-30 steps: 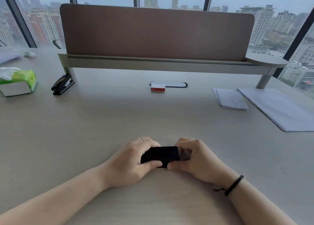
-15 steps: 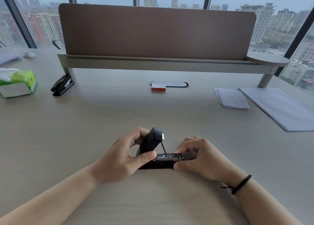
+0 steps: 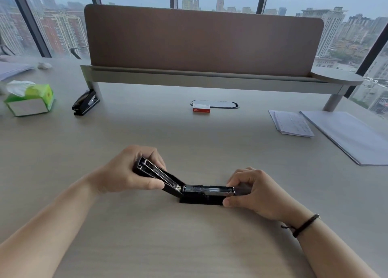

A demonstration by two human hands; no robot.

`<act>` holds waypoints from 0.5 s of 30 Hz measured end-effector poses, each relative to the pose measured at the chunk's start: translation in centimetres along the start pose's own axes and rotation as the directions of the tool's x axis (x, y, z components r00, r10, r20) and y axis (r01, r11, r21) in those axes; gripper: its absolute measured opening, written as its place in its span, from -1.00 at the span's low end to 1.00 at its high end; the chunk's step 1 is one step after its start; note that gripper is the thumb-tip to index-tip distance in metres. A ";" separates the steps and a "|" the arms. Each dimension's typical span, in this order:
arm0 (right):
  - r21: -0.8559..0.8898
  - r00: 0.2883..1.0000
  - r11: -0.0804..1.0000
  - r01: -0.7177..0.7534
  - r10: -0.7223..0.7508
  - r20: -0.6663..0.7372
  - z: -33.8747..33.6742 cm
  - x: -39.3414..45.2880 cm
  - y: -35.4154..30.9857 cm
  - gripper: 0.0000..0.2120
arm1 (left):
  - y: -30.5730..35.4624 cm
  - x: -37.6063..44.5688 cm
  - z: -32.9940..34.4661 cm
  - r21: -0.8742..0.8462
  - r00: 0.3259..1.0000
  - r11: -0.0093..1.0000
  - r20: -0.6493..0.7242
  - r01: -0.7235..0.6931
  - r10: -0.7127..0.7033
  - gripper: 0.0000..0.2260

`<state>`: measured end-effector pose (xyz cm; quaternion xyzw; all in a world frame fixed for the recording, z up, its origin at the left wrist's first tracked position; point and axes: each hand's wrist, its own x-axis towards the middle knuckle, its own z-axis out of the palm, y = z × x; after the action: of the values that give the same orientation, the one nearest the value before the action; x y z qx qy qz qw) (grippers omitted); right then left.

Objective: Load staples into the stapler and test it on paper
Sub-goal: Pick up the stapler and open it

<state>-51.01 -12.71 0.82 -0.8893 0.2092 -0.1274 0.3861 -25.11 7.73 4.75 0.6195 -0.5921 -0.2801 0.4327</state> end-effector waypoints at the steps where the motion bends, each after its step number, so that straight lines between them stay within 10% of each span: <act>1: 0.002 1.000 1.000 0.002 -0.002 0.002 0.0 0.0 0.0 -0.75 | 0.0 0.0 -0.2 0.017 1.000 1.000 0.003 0.002 -0.002 -0.82; 15: 0.007 1.000 1.000 -0.005 0.005 0.002 -0.2 -0.1 -0.2 -0.77 | -0.1 -0.7 -0.8 0.496 0.937 0.839 0.129 0.223 -0.326 -0.79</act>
<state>-51.14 -12.64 1.14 -0.8875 0.2105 -0.1264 0.3899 -24.54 8.54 4.95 0.7521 -0.5889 -0.2497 0.1589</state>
